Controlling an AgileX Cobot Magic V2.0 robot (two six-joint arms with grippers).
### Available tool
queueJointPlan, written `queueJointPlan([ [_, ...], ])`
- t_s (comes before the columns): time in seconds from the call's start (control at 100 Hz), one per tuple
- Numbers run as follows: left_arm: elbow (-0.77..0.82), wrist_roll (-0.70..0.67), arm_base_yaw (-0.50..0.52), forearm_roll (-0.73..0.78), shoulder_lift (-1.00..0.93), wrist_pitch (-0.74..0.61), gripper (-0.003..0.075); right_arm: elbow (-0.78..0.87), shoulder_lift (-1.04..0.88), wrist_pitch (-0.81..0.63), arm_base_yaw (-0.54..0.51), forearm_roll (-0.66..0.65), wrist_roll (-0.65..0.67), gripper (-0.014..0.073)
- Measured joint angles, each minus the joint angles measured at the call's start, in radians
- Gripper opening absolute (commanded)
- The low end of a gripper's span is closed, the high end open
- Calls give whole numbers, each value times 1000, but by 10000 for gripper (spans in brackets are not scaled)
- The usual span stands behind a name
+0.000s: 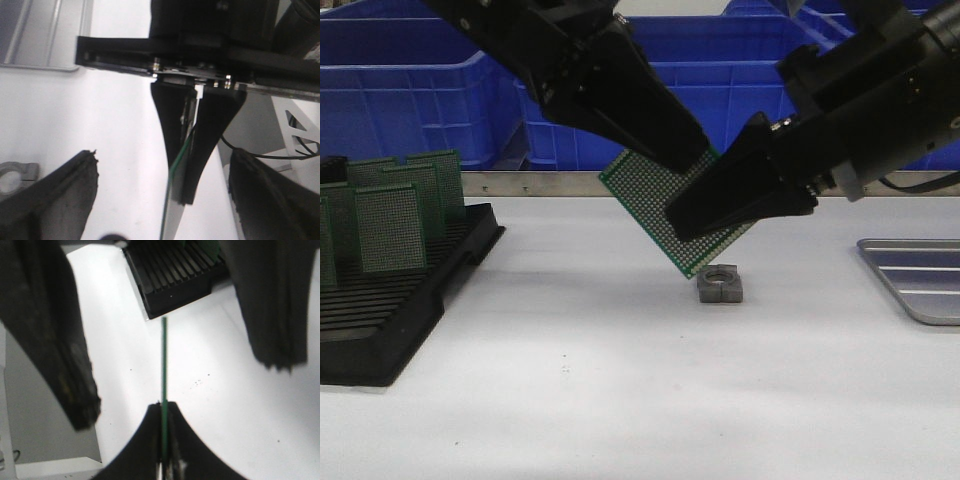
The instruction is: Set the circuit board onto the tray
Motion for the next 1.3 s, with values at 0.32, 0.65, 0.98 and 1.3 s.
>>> queueJointPlan([
  [0.32, -80, -23, 123, 0, 0, -2, 532, 0, 0, -104, -258, -15, 348, -69],
  [0.65, -80, -28, 140, 0, 0, -2, 532, -9, 137, -349, -465, 4, 371, -69],
  [0.98, -80, -30, 142, 0, 0, 0, 532, -70, 233, -367, -473, -21, 348, 546],
  [1.3, -159, -52, 142, 150, 0, 3, 532, -74, 197, -480, -473, -109, 330, 609],
])
